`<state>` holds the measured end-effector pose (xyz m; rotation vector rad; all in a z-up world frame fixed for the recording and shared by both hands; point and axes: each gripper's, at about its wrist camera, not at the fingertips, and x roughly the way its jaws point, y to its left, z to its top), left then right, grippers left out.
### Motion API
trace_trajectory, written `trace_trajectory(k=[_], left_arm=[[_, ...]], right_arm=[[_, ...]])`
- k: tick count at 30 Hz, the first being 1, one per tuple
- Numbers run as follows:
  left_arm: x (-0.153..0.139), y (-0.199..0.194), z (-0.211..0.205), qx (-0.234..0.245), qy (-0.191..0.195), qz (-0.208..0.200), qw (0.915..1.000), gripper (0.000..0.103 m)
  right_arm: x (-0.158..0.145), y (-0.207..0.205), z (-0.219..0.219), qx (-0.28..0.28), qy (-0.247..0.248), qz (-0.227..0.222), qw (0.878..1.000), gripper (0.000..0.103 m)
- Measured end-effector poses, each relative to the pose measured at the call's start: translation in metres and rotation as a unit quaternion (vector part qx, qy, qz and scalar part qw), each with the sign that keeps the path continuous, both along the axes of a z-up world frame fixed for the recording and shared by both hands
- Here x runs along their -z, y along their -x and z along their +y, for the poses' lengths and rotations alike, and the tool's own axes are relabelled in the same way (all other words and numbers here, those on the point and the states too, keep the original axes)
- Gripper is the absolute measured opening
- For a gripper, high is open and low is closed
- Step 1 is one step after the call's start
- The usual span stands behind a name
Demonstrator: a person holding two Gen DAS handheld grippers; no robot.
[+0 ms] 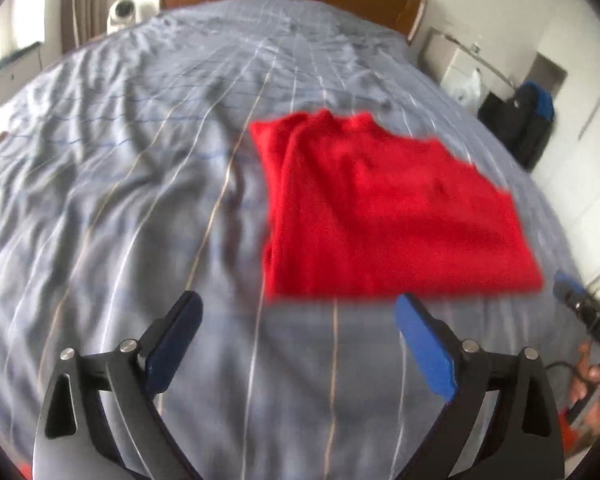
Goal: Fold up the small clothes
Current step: 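Grasp the hem with the left gripper while the right gripper grasps the hem, fold toward the collar, then release the folded sweater and lift both grippers away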
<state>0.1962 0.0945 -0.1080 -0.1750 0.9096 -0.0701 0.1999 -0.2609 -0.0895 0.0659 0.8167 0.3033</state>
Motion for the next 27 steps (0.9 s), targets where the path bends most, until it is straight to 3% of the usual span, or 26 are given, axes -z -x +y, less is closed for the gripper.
trace_trajectory(k=[5,7,9,17,27], left_arm=[[0.041,0.042,-0.014,-0.006,-0.037,0.011,0.9992,0.098],[0.045,0.058,-0.024,-0.001,-0.075,-0.018,0.9970,0.099],[0.045,0.064,-0.030,0.009,-0.090,-0.017,0.9958,0.102],[0.053,0.064,-0.032,0.014,-0.099,-0.033,0.9944,0.103],[0.054,0.063,-0.034,0.017,-0.103,-0.020,0.9943,0.103]], right_arm=[[0.039,0.062,0.017,0.001,0.031,0.002,1.000,0.073],[0.057,0.078,0.018,0.016,0.040,0.006,0.999,0.073],[0.060,0.092,0.017,0.027,0.039,-0.010,0.999,0.076],[0.071,0.097,0.013,0.032,0.012,-0.027,0.999,0.083],[0.079,0.102,0.027,0.027,0.041,-0.050,0.998,0.092]])
